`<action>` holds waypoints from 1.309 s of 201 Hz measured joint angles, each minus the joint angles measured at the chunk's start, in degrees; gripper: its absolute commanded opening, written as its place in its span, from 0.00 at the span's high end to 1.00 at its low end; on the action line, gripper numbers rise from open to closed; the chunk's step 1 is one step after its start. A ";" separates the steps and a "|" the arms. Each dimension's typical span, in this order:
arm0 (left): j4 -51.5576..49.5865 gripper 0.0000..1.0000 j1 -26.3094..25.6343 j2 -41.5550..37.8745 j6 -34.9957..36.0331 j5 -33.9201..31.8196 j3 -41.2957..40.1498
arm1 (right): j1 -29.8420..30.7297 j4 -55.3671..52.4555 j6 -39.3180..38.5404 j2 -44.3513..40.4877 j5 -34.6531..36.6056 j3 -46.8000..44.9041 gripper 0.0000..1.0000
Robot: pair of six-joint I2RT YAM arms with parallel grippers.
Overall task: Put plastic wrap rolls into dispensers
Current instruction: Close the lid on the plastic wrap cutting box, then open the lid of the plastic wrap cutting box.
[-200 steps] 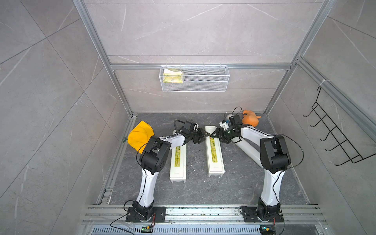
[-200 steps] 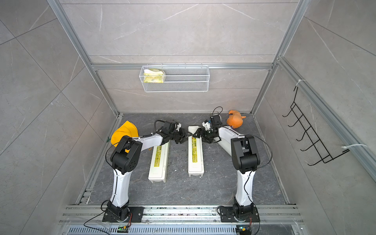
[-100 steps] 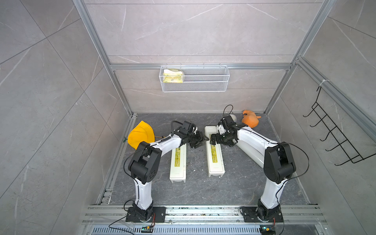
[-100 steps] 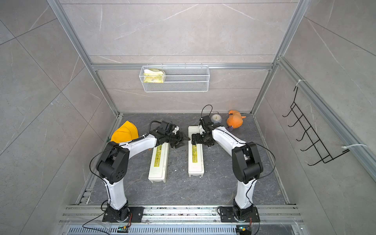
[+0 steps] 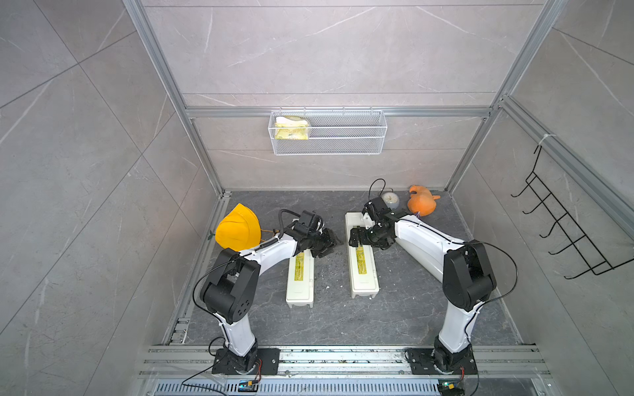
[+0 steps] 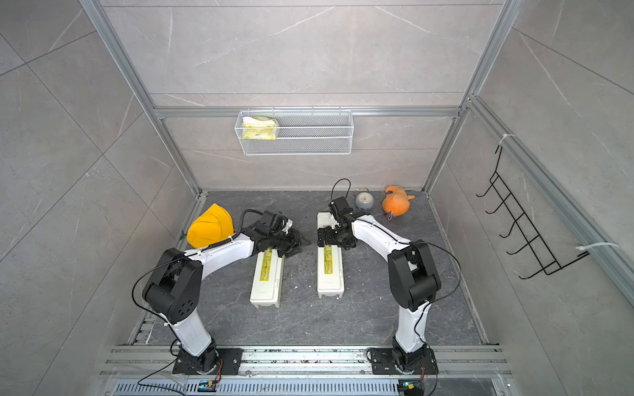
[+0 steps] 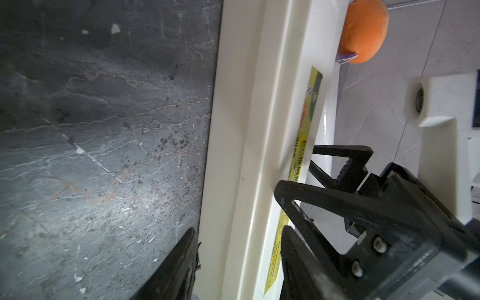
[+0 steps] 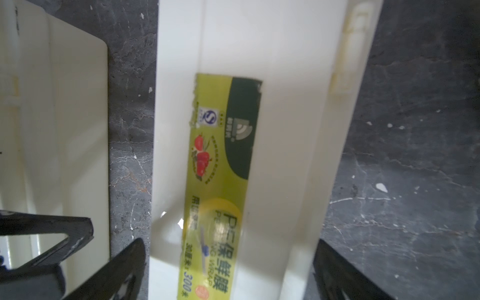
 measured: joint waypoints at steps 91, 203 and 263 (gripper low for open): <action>2.38 0.47 0.17 0.00 -0.17 0.42 -1.90 | 4.59 -3.39 1.33 3.02 10.93 3.17 0.00; 5.51 0.48 0.07 5.22 -0.76 2.91 0.44 | 3.50 -0.20 2.38 0.94 5.29 0.07 0.06; 6.16 0.47 0.42 8.94 -1.01 4.02 4.63 | 2.64 0.90 2.40 -0.46 0.07 -1.53 0.06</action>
